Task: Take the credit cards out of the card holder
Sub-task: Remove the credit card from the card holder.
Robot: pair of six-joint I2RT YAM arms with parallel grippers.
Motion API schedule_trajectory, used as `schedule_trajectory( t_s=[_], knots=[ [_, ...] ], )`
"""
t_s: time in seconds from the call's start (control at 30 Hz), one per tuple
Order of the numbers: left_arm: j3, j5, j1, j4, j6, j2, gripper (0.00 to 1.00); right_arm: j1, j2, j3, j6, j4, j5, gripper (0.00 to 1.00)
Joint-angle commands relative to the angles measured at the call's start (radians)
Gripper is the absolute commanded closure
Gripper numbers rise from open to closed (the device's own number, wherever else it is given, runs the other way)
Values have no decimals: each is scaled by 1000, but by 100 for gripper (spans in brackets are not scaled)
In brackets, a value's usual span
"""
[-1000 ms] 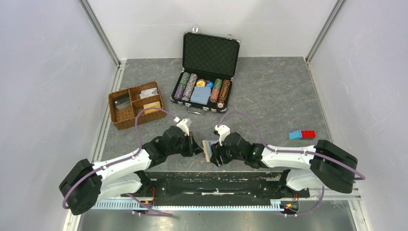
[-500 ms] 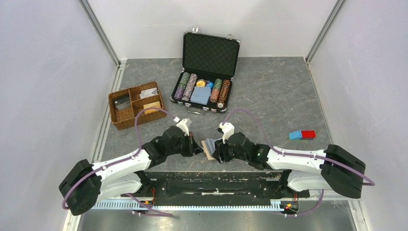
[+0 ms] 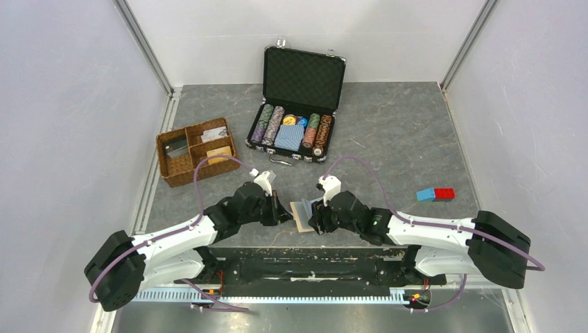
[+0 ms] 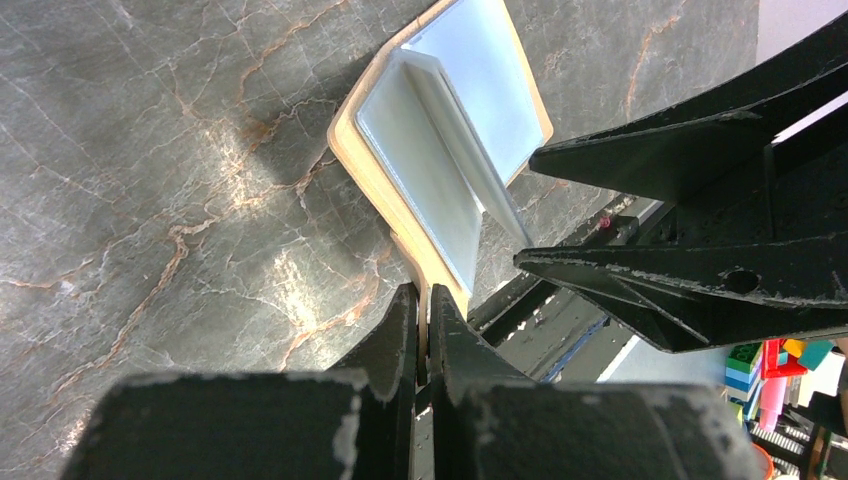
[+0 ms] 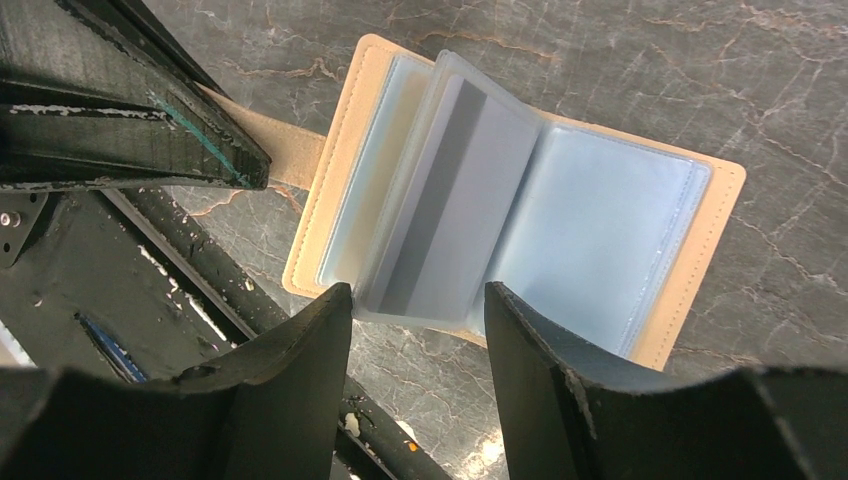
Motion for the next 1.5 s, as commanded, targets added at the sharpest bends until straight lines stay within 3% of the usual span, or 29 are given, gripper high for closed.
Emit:
schedule_trajectory(
  t_s=[0.0, 0.3, 0.73, 1.03, 1.33, 1.47],
  knots=[
    [-1, -6, -6, -3, 25, -16, 98, 0, -35, 2, -1, -23, 70, 46],
    [13, -29, -5, -48, 49, -7, 98, 0, -59, 19, -17, -84, 149, 46],
    [22, -31, -6, -49, 60, 17, 98, 1, 29, 66, -65, -83, 111, 43],
    [36, -52, -5, -59, 82, 52, 98, 3, 5, 95, -74, -114, 116, 43],
    [80, -134, -3, -154, 114, 66, 96, 3, 1, 93, -67, -102, 93, 64],
    [89, -143, -3, -172, 111, 76, 82, 4, -3, 86, -61, -63, 52, 67]
  ],
)
